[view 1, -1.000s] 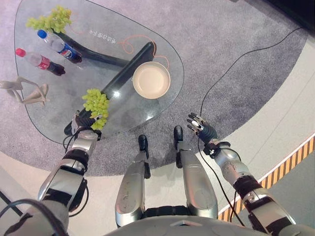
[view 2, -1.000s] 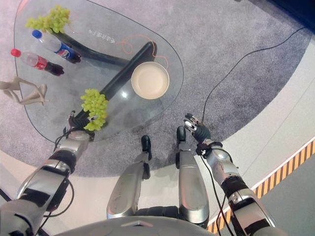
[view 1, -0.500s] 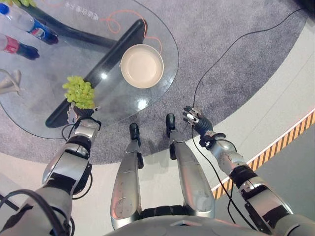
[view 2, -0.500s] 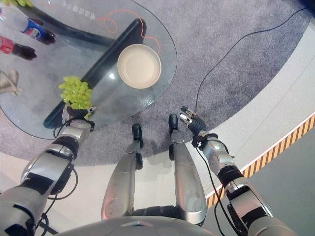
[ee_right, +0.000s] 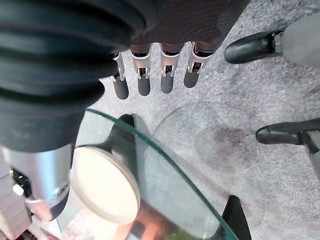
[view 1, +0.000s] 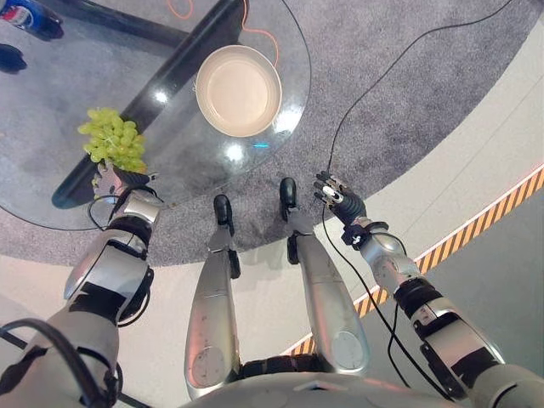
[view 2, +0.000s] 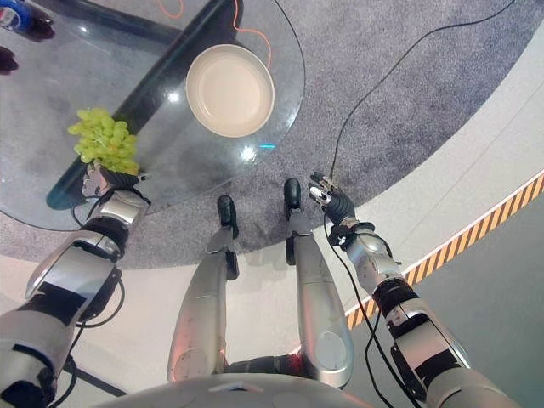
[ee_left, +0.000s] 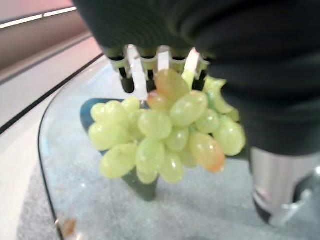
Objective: Pick up fruits into the plate
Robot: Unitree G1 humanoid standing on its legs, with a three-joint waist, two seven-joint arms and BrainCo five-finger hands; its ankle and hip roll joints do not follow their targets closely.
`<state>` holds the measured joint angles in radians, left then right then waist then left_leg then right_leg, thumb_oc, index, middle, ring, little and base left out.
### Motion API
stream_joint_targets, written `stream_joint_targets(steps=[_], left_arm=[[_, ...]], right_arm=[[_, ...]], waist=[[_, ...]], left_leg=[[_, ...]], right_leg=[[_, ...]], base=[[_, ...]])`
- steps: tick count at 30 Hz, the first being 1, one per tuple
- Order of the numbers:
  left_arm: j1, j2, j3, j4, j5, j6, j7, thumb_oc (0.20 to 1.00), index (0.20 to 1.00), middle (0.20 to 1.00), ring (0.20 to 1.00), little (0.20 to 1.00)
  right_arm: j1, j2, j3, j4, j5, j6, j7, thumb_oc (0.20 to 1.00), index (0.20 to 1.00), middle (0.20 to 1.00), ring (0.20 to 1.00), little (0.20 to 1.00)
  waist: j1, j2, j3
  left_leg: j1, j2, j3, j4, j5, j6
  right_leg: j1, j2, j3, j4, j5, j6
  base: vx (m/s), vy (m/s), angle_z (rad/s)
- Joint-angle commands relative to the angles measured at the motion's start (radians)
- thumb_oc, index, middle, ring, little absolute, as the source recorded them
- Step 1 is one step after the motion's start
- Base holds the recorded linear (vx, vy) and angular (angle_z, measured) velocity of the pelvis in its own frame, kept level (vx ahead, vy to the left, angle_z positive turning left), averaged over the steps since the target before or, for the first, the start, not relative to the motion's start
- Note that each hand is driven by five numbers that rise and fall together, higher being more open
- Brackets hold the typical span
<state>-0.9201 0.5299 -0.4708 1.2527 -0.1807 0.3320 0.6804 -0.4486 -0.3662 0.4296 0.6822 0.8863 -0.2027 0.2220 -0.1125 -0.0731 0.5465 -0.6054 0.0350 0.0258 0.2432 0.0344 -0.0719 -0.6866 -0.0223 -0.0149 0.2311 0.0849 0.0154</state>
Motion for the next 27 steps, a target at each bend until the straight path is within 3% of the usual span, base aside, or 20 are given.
stream_joint_targets(steps=[1, 7, 22, 23, 24, 25, 27], left_arm=[[0.024, 0.055, 0.012, 0.027, 0.084, 0.048, 0.036, 1.0, 1.0, 1.0, 1.0, 1.0], [0.019, 0.072, 0.006, 0.034, 0.066, 0.111, 0.059, 1.0, 1.0, 1.0, 1.0, 1.0], [0.022, 0.074, 0.026, 0.024, -0.01, 0.125, 0.053, 1.0, 1.0, 1.0, 1.0, 1.0], [0.021, 0.075, 0.027, 0.024, -0.011, 0.126, 0.051, 0.824, 0.824, 0.824, 0.824, 0.824], [0.021, 0.074, 0.026, 0.024, -0.013, 0.125, 0.052, 0.558, 0.558, 0.558, 0.558, 0.558], [0.017, 0.079, 0.024, 0.025, -0.009, 0.127, 0.054, 0.2, 0.2, 0.2, 0.2, 0.2], [0.013, 0.08, 0.021, 0.023, -0.006, 0.13, 0.053, 0.2, 0.2, 0.2, 0.2, 0.2]], right_arm=[[0.054, 0.016, 0.006, -0.07, 0.041, -0.049, 0.016, 1.0, 1.0, 1.0, 1.0, 1.0], [0.057, 0.006, 0.0, -0.088, 0.04, -0.053, 0.019, 1.0, 1.0, 1.0, 1.0, 1.0], [0.047, -0.002, 0.001, -0.153, 0.033, -0.054, -0.009, 1.0, 1.0, 1.0, 1.0, 1.0], [0.047, -0.004, 0.001, -0.157, 0.034, -0.054, -0.007, 1.0, 1.0, 1.0, 1.0, 1.0], [0.048, -0.006, 0.001, -0.158, 0.034, -0.055, -0.006, 1.0, 1.0, 1.0, 1.0, 1.0], [0.053, -0.009, 0.002, -0.168, 0.036, -0.055, -0.005, 1.0, 1.0, 1.0, 1.0, 1.0], [0.056, -0.009, 0.003, -0.169, 0.038, -0.061, -0.004, 1.0, 1.0, 1.0, 1.0, 1.0]], waist=[[0.011, -0.008, -0.027], [0.009, -0.001, -0.027], [0.009, 0.0, -0.027], [0.008, -0.001, -0.027], [0.008, -0.002, -0.027], [0.008, -0.004, -0.027], [0.008, -0.004, -0.027]], left_leg=[[-0.042, -0.072, -0.041, 0.024, -0.017, 0.033], [-0.071, -0.076, -0.045, 0.022, -0.01, 0.033], [-0.115, -0.081, -0.046, 0.015, -0.005, 0.038], [-0.116, -0.081, -0.046, 0.015, -0.004, 0.038], [-0.117, -0.081, -0.046, 0.014, -0.003, 0.037], [-0.117, -0.082, -0.049, 0.013, -0.001, 0.038], [-0.121, -0.082, -0.051, 0.016, -0.002, 0.037]], right_leg=[[-0.035, 0.106, 0.003, 0.147, -0.129, 0.0], [-0.068, 0.112, 0.005, 0.151, -0.126, -0.001], [-0.119, 0.122, 0.001, 0.155, -0.116, 0.004], [-0.12, 0.122, 0.001, 0.154, -0.115, 0.004], [-0.121, 0.122, 0.001, 0.153, -0.114, 0.004], [-0.121, 0.123, 0.001, 0.154, -0.113, 0.004], [-0.124, 0.122, -0.001, 0.156, -0.113, 0.006]], base=[[0.0, 0.0, 0.0], [0.0, 0.011, 0.0], [0.0, 0.0, 0.0], [0.0, 0.0, 0.0], [0.0, 0.0, 0.0], [0.0, 0.0, 0.0], [0.0, 0.0, 0.0]])
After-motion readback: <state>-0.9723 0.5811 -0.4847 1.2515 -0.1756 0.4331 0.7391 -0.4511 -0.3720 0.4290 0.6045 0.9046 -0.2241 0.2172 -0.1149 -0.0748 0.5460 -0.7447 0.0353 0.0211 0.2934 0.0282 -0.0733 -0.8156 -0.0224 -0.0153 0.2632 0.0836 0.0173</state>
